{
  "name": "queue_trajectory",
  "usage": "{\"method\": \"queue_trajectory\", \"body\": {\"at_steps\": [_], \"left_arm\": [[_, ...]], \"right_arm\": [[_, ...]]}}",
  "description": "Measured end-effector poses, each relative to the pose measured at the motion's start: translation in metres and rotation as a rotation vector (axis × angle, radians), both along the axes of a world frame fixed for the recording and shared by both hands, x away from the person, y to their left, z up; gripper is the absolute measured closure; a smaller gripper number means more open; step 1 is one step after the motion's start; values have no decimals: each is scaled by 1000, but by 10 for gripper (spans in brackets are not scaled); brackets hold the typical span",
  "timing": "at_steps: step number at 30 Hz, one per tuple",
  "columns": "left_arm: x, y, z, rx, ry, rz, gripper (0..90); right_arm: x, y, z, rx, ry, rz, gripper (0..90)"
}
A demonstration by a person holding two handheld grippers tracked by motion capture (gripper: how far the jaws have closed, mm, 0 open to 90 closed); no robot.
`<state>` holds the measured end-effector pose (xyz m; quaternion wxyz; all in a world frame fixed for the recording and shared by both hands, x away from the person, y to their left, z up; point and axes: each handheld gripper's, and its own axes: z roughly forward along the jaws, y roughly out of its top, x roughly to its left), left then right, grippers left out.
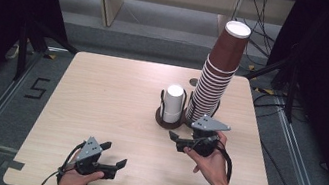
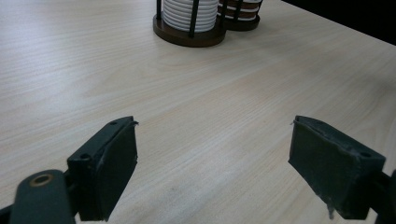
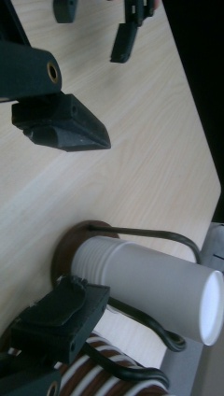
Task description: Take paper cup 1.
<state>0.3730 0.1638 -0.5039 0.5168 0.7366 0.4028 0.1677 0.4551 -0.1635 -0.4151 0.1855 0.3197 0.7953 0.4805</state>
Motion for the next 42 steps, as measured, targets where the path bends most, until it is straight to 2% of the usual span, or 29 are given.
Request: {"method": "queue_trajectory", "body": {"at_steps": [3, 4, 5, 6, 7, 9, 10, 13, 14, 17, 25, 27, 28, 29, 31, 32, 34, 37, 38, 40, 42], "left_arm": [[0, 1, 0, 10, 2, 0, 148], [0, 1, 0, 8, 2, 2, 148], [0, 1, 1, 12, 3, 5, 148], [0, 1, 1, 9, 1, 4, 148], [0, 1, 1, 5, -1, 2, 148], [0, 2, 1, 14, 4, 2, 148], [0, 2, 1, 12, 4, 4, 148], [0, 2, 1, 9, 3, 5, 148], [0, 2, 1, 10, 3, 6, 148], [1, 3, 1, 8, 3, 4, 148], [0, 2, 0, -1, 7, 10, 148], [0, 3, 1, 8, 6, 5, 148], [1, 3, 1, 7, 6, 5, 148], [1, 3, 1, 7, 6, 4, 148], [1, 3, 1, 6, 6, 2, 148], [0, 3, 1, 1, 7, 5, 148], [1, 3, 1, 7, 8, 5, 148], [0, 4, 1, 6, 10, 4, 148], [1, 4, 1, 6, 9, 4, 148], [1, 4, 1, 4, 9, 5, 148], [0, 4, 1, 0, 10, 5, 148]], "right_arm": [[3, 3, 5, 6, 8, -7, 277], [6, 4, 6, -2, -7, 1, 277], [6, 6, 7, 7, 18, -5, 278], [7, 8, 7, 17, 10, -18, 279], [10, 8, 8, 8, -16, -5, 284], [10, 11, 9, 18, 20, -16, 286], [13, 12, 9, 12, -5, -13, 286], [15, 13, 11, 5, 4, -18, 290], [17, 15, 10, 11, -13, -26, 290], [20, 17, 11, 12, 14, -26, 301], [29, 23, 15, 18, -12, -41, 323], [31, 25, 17, 20, -4, -68, 330], [34, 26, 17, 25, -14, -73, 331], [35, 27, 18, 28, -3, -79, 332], [39, 30, 18, 32, -20, -110, 335], [43, 30, 19, 11, -26, -105, 336], [49, 32, 19, 15, -42, -123, 347], [54, 36, 21, 17, -24, -168, 353], [60, 37, 21, 3, -51, -163, 354], [64, 39, 21, 8, -32, -196, 355], [69, 41, 21, -11, -52, -210, 354]]}}
